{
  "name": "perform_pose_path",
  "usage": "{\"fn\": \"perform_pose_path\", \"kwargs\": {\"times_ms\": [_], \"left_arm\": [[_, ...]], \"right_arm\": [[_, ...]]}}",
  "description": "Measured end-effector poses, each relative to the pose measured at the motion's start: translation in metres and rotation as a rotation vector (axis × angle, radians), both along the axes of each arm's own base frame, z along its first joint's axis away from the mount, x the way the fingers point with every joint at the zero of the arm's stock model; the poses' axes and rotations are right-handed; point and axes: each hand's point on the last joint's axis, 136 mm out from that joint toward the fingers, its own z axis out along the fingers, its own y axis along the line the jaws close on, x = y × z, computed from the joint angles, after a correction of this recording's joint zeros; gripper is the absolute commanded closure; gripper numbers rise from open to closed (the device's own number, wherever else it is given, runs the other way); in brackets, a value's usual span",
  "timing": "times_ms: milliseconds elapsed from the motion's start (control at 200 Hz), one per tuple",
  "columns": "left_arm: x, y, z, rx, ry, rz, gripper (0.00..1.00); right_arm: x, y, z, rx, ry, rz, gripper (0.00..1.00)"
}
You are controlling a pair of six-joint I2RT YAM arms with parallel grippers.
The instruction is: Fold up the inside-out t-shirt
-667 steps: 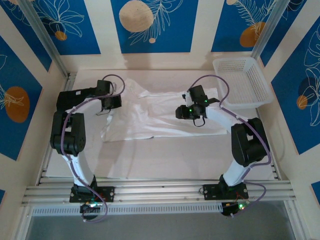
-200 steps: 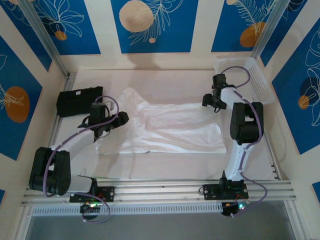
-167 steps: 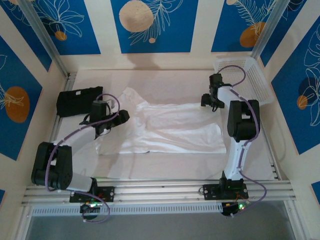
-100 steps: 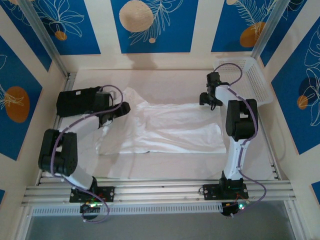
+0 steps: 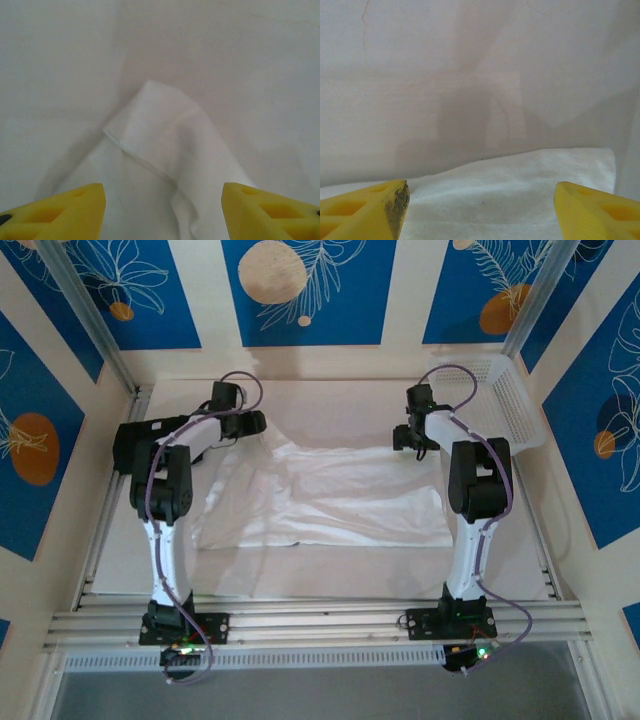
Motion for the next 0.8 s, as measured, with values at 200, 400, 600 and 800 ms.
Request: {"fn": "perform_pose_path", "kwargs": {"times_ms": [200, 400, 600, 800], "left_arm": [[0.024, 0.014, -0.015, 0.003, 0.045, 0.004, 0.33], [0.028, 0.007, -0.028, -0.053, 0.088, -0.043, 0.42], [0.027, 0.000, -0.024, -0.075, 0.086, -0.086, 0.56], [0.026, -0.002, -0.023, -0.073, 0.084, -0.103, 0.66]], "right_arm": [[0.000, 0.002, 0.000, -0.004, 0.001, 0.012, 0.23], [0.000, 0.002, 0.000, -0.004, 0.001, 0.014, 0.23], [0.000, 0.002, 0.000, -0.004, 0.002, 0.014, 0.23], [-0.001, 0.004, 0.000, -0.004, 0.002, 0.016, 0.23]]}}
